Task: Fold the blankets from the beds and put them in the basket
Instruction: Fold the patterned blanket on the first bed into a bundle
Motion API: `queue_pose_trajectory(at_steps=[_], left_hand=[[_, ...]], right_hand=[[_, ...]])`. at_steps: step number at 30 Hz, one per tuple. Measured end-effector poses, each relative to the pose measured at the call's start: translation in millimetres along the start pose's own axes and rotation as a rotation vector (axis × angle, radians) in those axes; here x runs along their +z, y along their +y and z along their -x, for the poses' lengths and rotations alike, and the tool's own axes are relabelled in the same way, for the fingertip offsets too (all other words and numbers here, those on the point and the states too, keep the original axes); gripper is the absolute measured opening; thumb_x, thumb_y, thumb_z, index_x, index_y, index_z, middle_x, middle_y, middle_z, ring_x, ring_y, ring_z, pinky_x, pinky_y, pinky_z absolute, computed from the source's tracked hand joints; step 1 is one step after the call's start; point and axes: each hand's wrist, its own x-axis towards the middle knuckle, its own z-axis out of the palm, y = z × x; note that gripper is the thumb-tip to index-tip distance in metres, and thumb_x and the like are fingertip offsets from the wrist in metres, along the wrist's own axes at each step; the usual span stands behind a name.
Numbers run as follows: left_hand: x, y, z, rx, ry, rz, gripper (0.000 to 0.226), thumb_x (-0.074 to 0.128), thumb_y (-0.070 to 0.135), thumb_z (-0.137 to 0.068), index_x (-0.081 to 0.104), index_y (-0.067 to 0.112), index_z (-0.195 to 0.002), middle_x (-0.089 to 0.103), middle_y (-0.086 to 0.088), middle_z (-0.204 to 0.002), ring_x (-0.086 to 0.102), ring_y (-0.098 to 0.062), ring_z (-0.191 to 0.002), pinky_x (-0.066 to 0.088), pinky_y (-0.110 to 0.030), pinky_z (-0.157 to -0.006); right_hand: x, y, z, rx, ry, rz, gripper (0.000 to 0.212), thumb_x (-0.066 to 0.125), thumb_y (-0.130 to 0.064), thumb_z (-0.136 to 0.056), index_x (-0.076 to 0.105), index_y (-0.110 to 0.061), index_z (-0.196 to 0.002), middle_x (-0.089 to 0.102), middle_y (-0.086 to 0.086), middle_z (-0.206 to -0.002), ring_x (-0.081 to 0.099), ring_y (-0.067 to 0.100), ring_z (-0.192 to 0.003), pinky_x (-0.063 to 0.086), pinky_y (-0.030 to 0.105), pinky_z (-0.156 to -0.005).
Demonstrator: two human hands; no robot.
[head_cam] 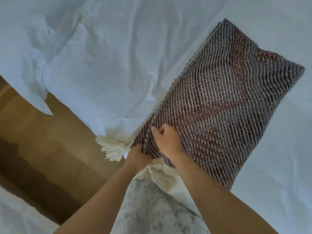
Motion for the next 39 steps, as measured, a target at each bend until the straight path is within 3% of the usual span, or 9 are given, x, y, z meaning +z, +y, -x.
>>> queue_pose_trajectory(at_steps=[6, 12, 14, 17, 23, 26, 28, 32, 39], left_hand=[[-43.7, -12.4, -9.4, 0.104, 0.325, -0.132, 0.018, 0.041, 0.004, -0.085, 0.042, 0.009, -0.068, 0.044, -0.004, -0.062, 0.043, -0.021, -0.061, 0.031, -0.031, -0.055], [-42.8, 2.2, -15.3, 0.066, 0.257, -0.468, 0.004, 0.043, 0.015, -0.086, 0.045, 0.014, -0.089, 0.054, -0.005, -0.088, 0.052, -0.028, -0.082, 0.038, -0.033, -0.069], [-39.4, 13.2, -15.1, 0.16, 0.392, -0.586, 0.03, 0.047, 0.019, -0.085, 0.048, 0.012, -0.115, 0.053, -0.006, -0.11, 0.054, -0.028, -0.098, 0.038, -0.036, -0.079], [-27.4, 25.4, -22.5, 0.421, 0.512, -0.559, 0.046, 0.05, 0.018, -0.077, 0.052, 0.009, -0.123, 0.055, -0.01, -0.116, 0.053, -0.032, -0.106, 0.037, -0.046, -0.093], [-3.7, 81.8, -51.7, 0.749, 0.576, -0.658, 0.05, 0.045, 0.029, -0.077, 0.057, 0.005, -0.119, 0.059, -0.017, -0.113, 0.058, -0.036, -0.097, 0.046, -0.045, -0.08], [2.6, 118.3, -66.9, 0.514, 0.427, -0.647, 0.052, 0.045, 0.044, -0.092, 0.044, 0.007, -0.129, 0.05, -0.015, -0.123, 0.05, -0.033, -0.11, 0.04, -0.043, -0.087], [3.3, 135.0, -75.3, 0.354, 0.438, -0.526, 0.043, 0.047, 0.044, -0.093, 0.049, 0.009, -0.117, 0.052, -0.012, -0.116, 0.051, -0.03, -0.107, 0.04, -0.041, -0.087], [-7.0, 145.3, -72.5, 0.452, 0.476, -0.234, 0.019, 0.049, 0.032, -0.095, 0.053, 0.015, -0.089, 0.055, -0.001, -0.09, 0.054, -0.02, -0.082, 0.039, -0.03, -0.073], [-5.7, 148.1, -70.1, 0.474, 0.627, -0.257, 0.025, 0.041, 0.026, -0.099, 0.057, 0.008, -0.093, 0.05, 0.0, -0.09, 0.048, -0.017, -0.076, 0.035, -0.028, -0.069]], right_hand=[[1.9, -1.1, 4.6, -0.134, -0.098, -0.003, 0.025, 0.047, -0.037, -0.095, 0.051, -0.015, -0.082, 0.049, -0.001, -0.081, 0.05, 0.016, -0.076, 0.043, 0.033, -0.072], [20.1, -3.0, 6.1, -0.135, -0.192, 0.17, 0.028, 0.05, -0.03, -0.093, 0.05, -0.011, -0.114, 0.042, 0.007, -0.122, 0.038, 0.022, -0.117, 0.039, 0.035, -0.097], [19.9, -3.4, 8.3, -0.176, -0.128, 0.138, 0.026, 0.05, -0.024, -0.093, 0.051, -0.01, -0.115, 0.044, 0.007, -0.121, 0.038, 0.021, -0.116, 0.038, 0.033, -0.095], [13.8, 1.8, 8.6, -0.241, 0.022, 0.108, 0.023, 0.051, -0.016, -0.091, 0.056, -0.007, -0.111, 0.049, 0.008, -0.115, 0.043, 0.02, -0.111, 0.041, 0.032, -0.093], [-24.3, 29.3, -3.2, -0.112, 0.143, -0.068, 0.016, 0.049, -0.012, -0.093, 0.057, -0.007, -0.106, 0.043, -0.002, -0.102, 0.049, 0.013, -0.092, 0.046, 0.034, -0.088], [-47.9, 34.2, -12.6, -0.093, 0.121, -0.064, 0.013, 0.048, -0.014, -0.093, 0.057, -0.008, -0.101, 0.045, -0.002, -0.098, 0.051, 0.015, -0.083, 0.046, 0.033, -0.08], [-60.3, 33.9, -20.3, -0.11, 0.12, -0.063, 0.014, 0.048, -0.016, -0.093, 0.057, -0.008, -0.101, 0.046, -0.003, -0.097, 0.051, 0.015, -0.082, 0.045, 0.029, -0.077], [-73.3, 29.9, -34.0, -0.17, 0.128, -0.128, 0.014, 0.047, -0.015, -0.095, 0.058, -0.008, -0.101, 0.045, -0.005, -0.095, 0.048, 0.01, -0.078, 0.04, 0.023, -0.072], [-87.3, 36.0, -41.8, -0.201, 0.053, -0.148, 0.014, 0.046, -0.017, -0.095, 0.058, -0.01, -0.1, 0.047, -0.004, -0.098, 0.053, 0.015, -0.077, 0.048, 0.03, -0.074]])
